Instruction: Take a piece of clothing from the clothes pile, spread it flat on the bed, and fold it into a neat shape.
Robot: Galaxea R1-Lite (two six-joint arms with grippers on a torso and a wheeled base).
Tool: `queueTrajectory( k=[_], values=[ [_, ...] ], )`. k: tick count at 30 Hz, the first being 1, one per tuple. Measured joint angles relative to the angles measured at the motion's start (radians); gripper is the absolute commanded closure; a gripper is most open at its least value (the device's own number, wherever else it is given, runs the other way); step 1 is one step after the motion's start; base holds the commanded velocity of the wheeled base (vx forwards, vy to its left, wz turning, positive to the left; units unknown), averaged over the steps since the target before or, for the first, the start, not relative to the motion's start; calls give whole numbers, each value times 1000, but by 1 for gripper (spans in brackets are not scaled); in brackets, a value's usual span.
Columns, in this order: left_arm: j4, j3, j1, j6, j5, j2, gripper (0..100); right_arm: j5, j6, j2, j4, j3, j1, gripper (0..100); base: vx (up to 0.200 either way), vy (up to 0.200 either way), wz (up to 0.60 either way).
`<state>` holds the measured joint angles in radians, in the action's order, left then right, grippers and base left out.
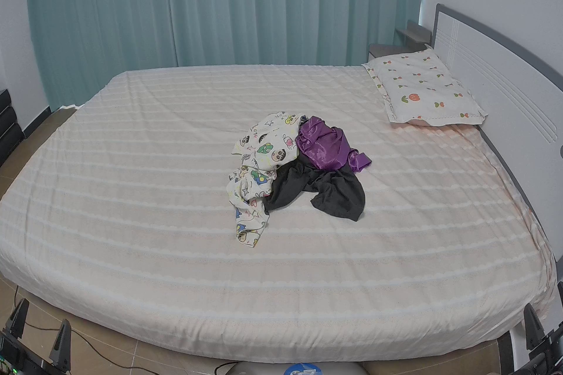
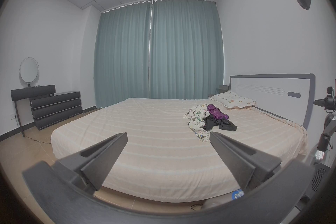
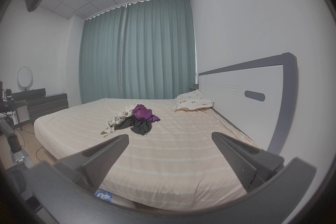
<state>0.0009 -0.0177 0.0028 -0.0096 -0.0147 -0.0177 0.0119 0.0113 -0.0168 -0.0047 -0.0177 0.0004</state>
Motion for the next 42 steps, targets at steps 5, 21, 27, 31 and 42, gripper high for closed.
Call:
queueTrajectory(
  k=[5,21,27,31,42],
  values=[
    [1,0,0,0,10,0,0,-12,22,0,-1,0,0,0,0,0,0],
    [0,0,0,0,11,0,0,-17,36,-1,-1,0,0,0,0,0,0],
    [0,0,0,0,11,0,0,-15,28,-12,-10,-1,-4,0,0,0,0],
    [0,0,0,0,11,0,0,-25,15,-54,-5,-70,-1,0,0,0,0],
    [-1,0,0,0,11,0,0,-112,-49,-452,-100,-211,31,0,0,0,0]
  ],
)
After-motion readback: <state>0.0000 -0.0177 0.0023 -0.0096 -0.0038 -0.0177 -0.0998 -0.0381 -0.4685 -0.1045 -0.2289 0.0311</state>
